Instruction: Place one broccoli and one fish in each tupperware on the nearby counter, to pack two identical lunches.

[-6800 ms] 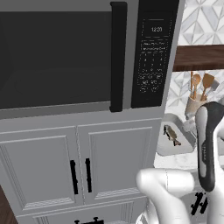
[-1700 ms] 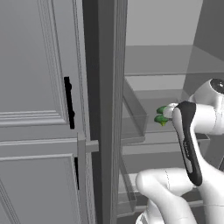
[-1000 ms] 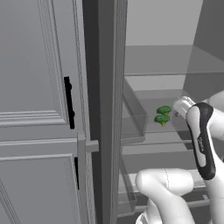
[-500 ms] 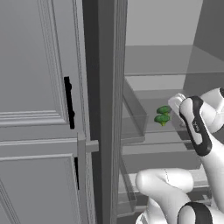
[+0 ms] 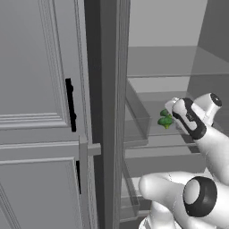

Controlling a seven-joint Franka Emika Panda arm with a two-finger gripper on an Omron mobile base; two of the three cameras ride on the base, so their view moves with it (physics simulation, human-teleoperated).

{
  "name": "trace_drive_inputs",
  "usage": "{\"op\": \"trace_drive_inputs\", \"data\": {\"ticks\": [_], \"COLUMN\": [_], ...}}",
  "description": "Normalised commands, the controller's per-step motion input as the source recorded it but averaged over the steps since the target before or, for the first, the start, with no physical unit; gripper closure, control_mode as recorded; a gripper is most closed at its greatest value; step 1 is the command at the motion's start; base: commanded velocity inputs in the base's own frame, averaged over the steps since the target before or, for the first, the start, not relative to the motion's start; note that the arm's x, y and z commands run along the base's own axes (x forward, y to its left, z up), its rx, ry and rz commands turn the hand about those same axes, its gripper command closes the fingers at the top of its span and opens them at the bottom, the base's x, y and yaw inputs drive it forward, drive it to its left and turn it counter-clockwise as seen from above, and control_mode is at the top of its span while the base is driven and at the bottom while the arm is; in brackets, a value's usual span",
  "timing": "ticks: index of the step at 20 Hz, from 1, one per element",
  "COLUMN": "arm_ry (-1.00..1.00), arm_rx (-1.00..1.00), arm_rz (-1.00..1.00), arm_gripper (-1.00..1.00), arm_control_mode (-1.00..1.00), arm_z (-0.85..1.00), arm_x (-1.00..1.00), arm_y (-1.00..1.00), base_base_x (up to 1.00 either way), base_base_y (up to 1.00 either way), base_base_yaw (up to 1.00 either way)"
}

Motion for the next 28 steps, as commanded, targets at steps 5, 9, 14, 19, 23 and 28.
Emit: {"op": "trace_drive_inputs", "data": {"ticks": [5, 9, 14, 19, 23, 28], "arm_ry": [0.02, 0.0, 0.0, -0.05, -0.01, 0.0], "arm_rx": [0.0, 0.0, 0.0, 0.0, 0.0, 0.0], "arm_rz": [0.0, 0.0, 0.0, 0.01, 0.0, 0.0], "arm_gripper": [-1.0, -1.0, -1.0, -1.0, 1.0, 1.0], "arm_control_mode": [-1.0, -1.0, -1.0, -1.0, -1.0, -1.0], "arm_z": [-0.3, -0.2, -0.32, -0.41, -0.35, -0.34], "arm_x": [0.46, 0.47, 0.29, 0.01, 0.13, 0.24], "arm_y": [-0.13, -0.22, -0.11, 0.06, 0.18, 0.26], "base_base_x": [0.0, 0.0, 0.0, 0.0, 0.0, 0.0], "base_base_y": [0.0, 0.0, 0.0, 0.0, 0.0, 0.0], "base_base_yaw": [0.0, 0.0, 0.0, 0.0, 0.0, 0.0]}}
